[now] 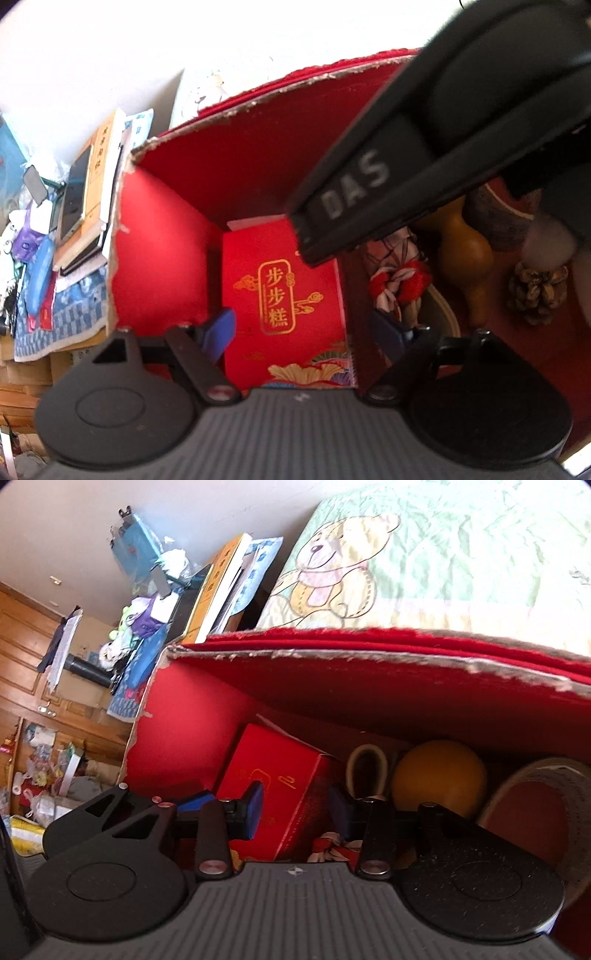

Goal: Organize objects

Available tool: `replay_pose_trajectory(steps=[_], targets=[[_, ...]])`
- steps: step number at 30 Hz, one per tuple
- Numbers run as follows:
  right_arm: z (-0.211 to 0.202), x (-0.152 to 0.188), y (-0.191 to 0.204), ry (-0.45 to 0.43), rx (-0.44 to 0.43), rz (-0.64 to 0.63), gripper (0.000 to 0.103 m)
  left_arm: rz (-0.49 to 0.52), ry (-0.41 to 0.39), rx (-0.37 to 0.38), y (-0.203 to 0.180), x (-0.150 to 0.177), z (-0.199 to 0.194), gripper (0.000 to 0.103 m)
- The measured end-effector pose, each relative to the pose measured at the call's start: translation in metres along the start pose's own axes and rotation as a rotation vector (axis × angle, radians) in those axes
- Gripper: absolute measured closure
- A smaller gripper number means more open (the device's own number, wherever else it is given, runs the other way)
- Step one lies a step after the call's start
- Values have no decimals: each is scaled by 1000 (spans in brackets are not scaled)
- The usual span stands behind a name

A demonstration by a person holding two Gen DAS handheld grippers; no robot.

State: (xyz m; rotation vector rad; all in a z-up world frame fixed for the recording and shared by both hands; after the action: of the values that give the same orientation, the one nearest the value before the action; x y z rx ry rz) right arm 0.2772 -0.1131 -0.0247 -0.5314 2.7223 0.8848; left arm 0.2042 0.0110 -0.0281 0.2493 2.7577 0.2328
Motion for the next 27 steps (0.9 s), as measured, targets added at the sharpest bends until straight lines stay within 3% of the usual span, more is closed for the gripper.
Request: replay_pose_trajectory(steps=[4, 18, 27], targets=[[-10, 2, -6, -27, 22, 36, 61, -11, 7, 12, 2, -1, 3, 20], [-38, 29, -4, -201, 267, 62, 61, -17, -5, 27, 0, -1, 6, 20], [-40, 43, -2, -249, 405, 41, 60, -11, -6, 46, 6, -2, 15, 20]])
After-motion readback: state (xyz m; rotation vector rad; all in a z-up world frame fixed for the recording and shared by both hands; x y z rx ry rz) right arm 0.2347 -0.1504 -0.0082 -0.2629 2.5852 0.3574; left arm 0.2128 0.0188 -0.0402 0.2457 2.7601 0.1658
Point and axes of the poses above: each gripper's, at about its wrist camera, not at the fingertips, and z roughly the way its jaws point, y to its left, x to its underside, the point moved 1 cm from there along z, roughly the way its jaws point, and after that the axes turned 3 degrees about x, right-handed, at the moved point
